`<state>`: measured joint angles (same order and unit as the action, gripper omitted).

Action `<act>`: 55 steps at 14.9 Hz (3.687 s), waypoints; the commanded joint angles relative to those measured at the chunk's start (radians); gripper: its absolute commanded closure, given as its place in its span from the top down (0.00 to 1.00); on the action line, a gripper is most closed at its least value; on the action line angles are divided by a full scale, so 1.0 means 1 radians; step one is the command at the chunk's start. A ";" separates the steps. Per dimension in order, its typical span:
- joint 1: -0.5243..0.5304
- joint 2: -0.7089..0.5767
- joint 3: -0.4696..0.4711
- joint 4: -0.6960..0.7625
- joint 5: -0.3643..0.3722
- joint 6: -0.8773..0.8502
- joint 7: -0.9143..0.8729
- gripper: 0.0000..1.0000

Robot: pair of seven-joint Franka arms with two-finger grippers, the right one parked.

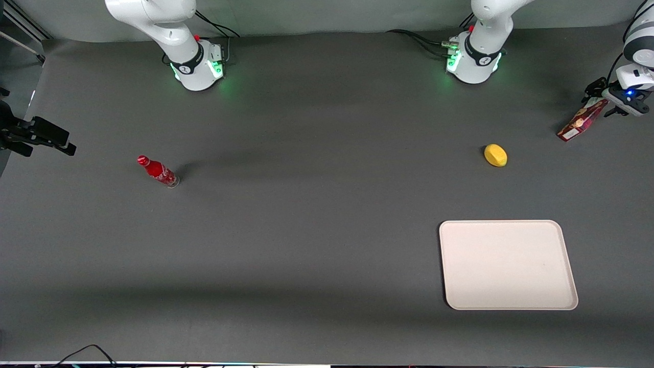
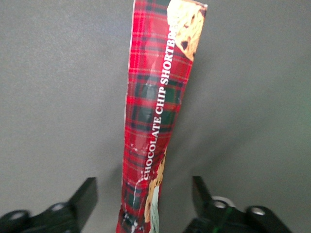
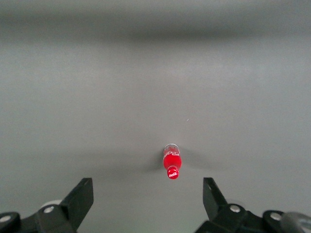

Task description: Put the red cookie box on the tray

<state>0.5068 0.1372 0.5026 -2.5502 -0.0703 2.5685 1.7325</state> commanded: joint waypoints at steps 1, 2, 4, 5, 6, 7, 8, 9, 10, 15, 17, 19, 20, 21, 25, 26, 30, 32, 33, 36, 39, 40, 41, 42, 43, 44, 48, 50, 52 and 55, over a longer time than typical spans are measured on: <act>-0.005 -0.004 -0.007 0.002 -0.035 0.012 0.019 0.03; -0.008 -0.002 -0.010 0.004 -0.054 0.012 0.021 0.00; -0.010 0.001 -0.013 0.011 -0.065 0.010 0.021 0.00; -0.017 0.004 -0.015 0.021 -0.065 0.001 0.022 0.00; -0.030 0.018 -0.019 0.037 -0.065 -0.008 0.024 0.00; -0.037 0.021 -0.021 0.048 -0.062 -0.010 0.028 0.00; -0.040 0.019 -0.022 0.054 -0.062 -0.011 0.027 0.00; -0.045 0.012 -0.030 0.068 -0.062 -0.023 0.027 0.00; -0.060 0.006 -0.039 0.100 -0.063 -0.051 0.025 0.00; -0.126 -0.042 -0.044 0.312 -0.063 -0.206 0.019 0.00; -0.128 -0.074 -0.058 0.413 -0.063 -0.311 0.013 0.00; -0.126 -0.085 -0.090 0.545 -0.049 -0.454 -0.037 0.00; -0.126 -0.085 -0.102 0.617 -0.042 -0.528 -0.053 0.00; -0.128 -0.085 -0.116 0.686 -0.033 -0.592 -0.059 0.00; -0.126 -0.085 -0.165 0.856 0.040 -0.787 -0.174 0.00; -0.128 -0.088 -0.171 0.857 0.043 -0.810 -0.197 0.00; -0.134 -0.157 -0.327 0.838 0.107 -0.939 -0.494 0.00; -0.136 -0.188 -0.424 0.785 0.107 -0.952 -0.659 0.00; -0.134 -0.200 -0.487 0.760 0.107 -0.938 -0.753 0.00; -0.136 -0.185 -0.662 0.751 0.110 -0.889 -1.025 0.00; -0.136 -0.125 -0.765 0.752 0.121 -0.800 -1.200 0.00; -0.136 -0.090 -0.780 0.752 0.136 -0.747 -1.234 0.00; -0.137 -0.046 -0.785 0.754 0.139 -0.690 -1.249 0.00; -0.137 -0.003 -0.786 0.754 0.141 -0.630 -1.272 0.00; -0.139 0.049 -0.791 0.758 0.147 -0.572 -1.301 0.00; -0.139 0.100 -0.796 0.762 0.162 -0.515 -1.327 0.00; -0.151 0.254 -0.799 0.812 0.233 -0.418 -1.488 0.00; -0.151 0.339 -0.797 0.901 0.265 -0.419 -1.495 0.00; -0.151 0.409 -0.797 0.978 0.285 -0.418 -1.499 0.00; -0.152 0.479 -0.796 1.037 0.331 -0.392 -1.625 0.00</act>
<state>0.3633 0.5374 -0.2910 -1.6140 0.1914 2.1740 0.2227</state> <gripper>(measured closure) 0.943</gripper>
